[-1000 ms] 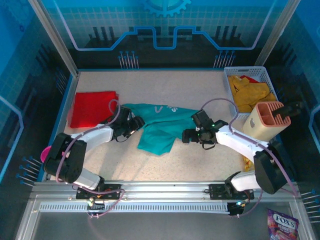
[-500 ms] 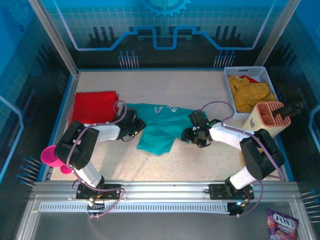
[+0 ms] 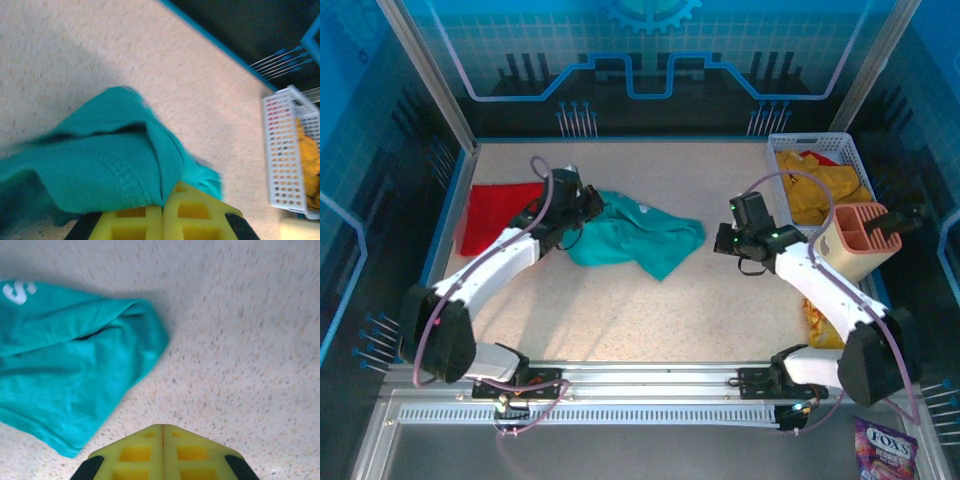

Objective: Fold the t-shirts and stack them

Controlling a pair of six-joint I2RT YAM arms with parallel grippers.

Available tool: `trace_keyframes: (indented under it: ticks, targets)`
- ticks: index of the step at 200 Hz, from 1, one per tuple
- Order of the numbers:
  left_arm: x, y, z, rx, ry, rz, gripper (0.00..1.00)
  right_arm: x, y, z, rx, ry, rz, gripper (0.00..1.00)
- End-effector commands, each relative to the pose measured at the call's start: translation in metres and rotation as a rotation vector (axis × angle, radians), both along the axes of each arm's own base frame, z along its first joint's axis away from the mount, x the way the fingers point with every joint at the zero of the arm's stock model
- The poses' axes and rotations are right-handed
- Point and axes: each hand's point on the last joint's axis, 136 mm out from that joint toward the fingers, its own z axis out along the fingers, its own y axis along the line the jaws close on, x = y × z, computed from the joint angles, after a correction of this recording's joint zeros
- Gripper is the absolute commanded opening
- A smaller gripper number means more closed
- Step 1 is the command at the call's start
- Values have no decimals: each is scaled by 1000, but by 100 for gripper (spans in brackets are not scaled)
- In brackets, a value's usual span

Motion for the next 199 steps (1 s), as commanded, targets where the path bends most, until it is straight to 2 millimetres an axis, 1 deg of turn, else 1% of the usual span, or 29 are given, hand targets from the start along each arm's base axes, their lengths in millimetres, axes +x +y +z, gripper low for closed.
trace_keyframes:
  ticks: [1, 8, 12, 13, 15, 17, 28, 35, 50, 72, 82, 89, 96, 99, 103, 111, 122, 129, 147, 158, 171, 183, 191, 199]
  targets:
    - [-17, 11, 1, 59, 37, -2, 0, -9, 2, 0, 45, 19, 52, 44]
    - [-20, 11, -1, 45, 44, -1, 0, -11, 14, -3, 105, 32, 80, 63]
    - [-21, 11, -4, 39, 50, 2, 0, -11, 22, -2, 139, 33, 97, 70]
    - [-21, 11, -6, 36, 53, 2, 0, -11, 25, -2, 149, 33, 103, 72]
    - [-22, 11, -7, 33, 56, 1, 0, -16, 27, -10, 159, 53, 110, 74]
    - [-22, 10, -9, 32, 60, 2, 0, -17, 30, -14, 170, 63, 115, 76]
    - [-25, 8, -19, 9, 80, 3, 0, -24, 49, -27, 205, 95, 153, 85]
    - [-27, 7, -26, -8, 92, 5, 0, -27, 60, -36, 206, 111, 175, 88]
    - [-29, 3, -33, -50, 107, 2, 0, -34, 81, -51, 208, 150, 216, 93]
    - [-33, -4, -37, -80, 122, -9, 0, -41, 118, -64, 240, 173, 276, 96]
    - [-34, -5, -37, -85, 124, -14, 0, -43, 136, -68, 248, 185, 301, 100]
    - [-35, -5, -37, -83, 126, -14, 0, -41, 147, -68, 251, 188, 319, 100]
    - [-35, -4, -36, -81, 125, -9, 0, -43, 155, -77, 239, 215, 325, 100]
    - [-35, -3, -35, -80, 123, -8, 0, -38, 162, -72, 247, 205, 330, 100]
    - [-36, -3, -34, -77, 120, -7, 0, -36, 167, -72, 246, 204, 333, 100]
    - [-36, -2, -32, -72, 113, -7, 0, -33, 177, -77, 238, 213, 334, 100]
    - [-36, -1, -27, -61, 106, -12, 0, -26, 183, -85, 214, 224, 301, 99]
    - [-37, -1, -24, -53, 104, -15, 0, -21, 184, -94, 194, 239, 270, 99]
    - [-36, 0, -12, -45, 86, -21, 0, -5, 187, -112, 159, 261, 200, 94]
    - [-38, 1, -6, -43, 76, -21, 0, 2, 193, -120, 158, 264, 192, 90]
    - [-40, 2, -1, -36, 69, -25, 0, 9, 201, -124, 164, 256, 186, 86]
    - [-41, 4, 4, -24, 60, -26, 0, 14, 205, -130, 165, 255, 180, 81]
    - [-42, 5, 9, -18, 52, -29, 0, 16, 207, -135, 161, 258, 174, 74]
    - [-43, 7, 14, -13, 45, -29, 0, 19, 209, -137, 160, 261, 173, 64]
